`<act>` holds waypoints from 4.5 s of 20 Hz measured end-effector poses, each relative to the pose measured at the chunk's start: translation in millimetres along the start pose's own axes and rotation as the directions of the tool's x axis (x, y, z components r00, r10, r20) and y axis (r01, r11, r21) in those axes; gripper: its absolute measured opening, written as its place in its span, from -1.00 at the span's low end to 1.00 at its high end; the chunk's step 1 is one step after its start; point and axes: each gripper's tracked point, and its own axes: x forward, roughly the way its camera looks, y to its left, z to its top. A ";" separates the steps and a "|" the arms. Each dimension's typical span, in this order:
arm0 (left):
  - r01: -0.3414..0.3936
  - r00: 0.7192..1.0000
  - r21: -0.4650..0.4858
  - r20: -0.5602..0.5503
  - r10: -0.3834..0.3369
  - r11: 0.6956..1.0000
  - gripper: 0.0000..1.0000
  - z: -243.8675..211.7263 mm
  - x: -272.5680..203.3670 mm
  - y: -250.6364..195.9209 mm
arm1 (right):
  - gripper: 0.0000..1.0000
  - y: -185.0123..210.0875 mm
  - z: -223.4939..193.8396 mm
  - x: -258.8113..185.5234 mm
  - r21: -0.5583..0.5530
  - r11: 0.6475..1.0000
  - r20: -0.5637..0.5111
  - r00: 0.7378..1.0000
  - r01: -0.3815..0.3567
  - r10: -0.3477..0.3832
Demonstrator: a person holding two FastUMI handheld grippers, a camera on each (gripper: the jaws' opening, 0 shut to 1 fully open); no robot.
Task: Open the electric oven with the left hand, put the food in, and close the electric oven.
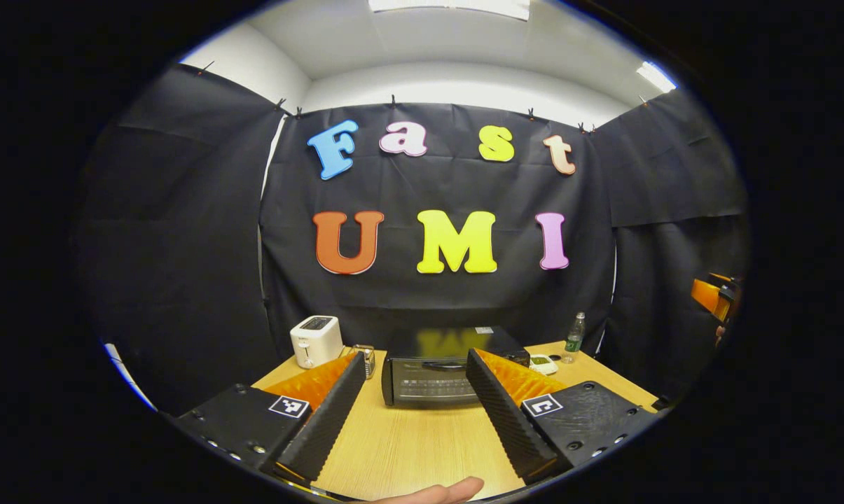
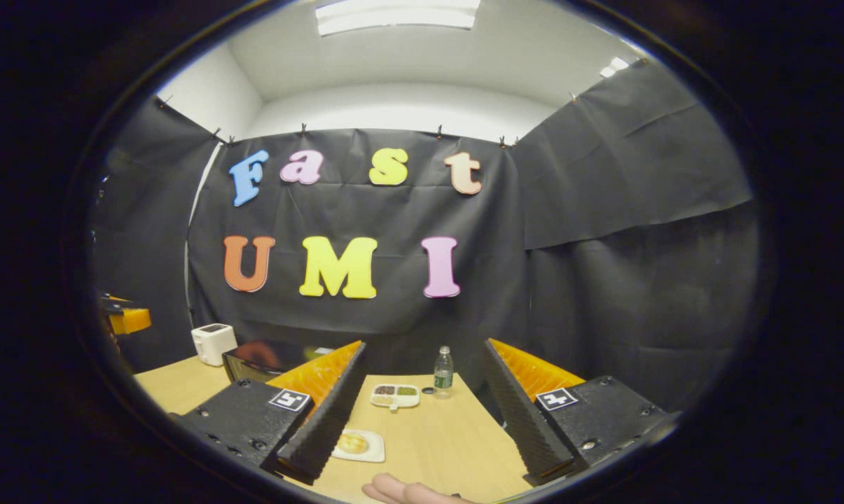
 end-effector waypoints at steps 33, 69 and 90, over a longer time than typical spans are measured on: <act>0.087 0.902 -0.024 -0.424 -0.089 0.996 0.69 -174.6 265.1 -85.0 | 1.00 -31.2 -83.0 54.7 0.094 0.996 -0.067 0.998 -0.008 0.015; 0.132 0.719 -0.098 -0.676 -0.163 0.986 0.82 -320.7 110.3 -90.2 | 1.00 -22.8 -104.8 -24.9 0.118 0.993 -0.118 0.992 -0.019 0.033; 0.088 0.955 -0.022 -0.281 -0.090 0.996 0.80 -202.3 72.6 -45.1 | 1.00 24.0 -152.5 -1.2 0.065 0.996 -0.209 0.975 -0.057 0.070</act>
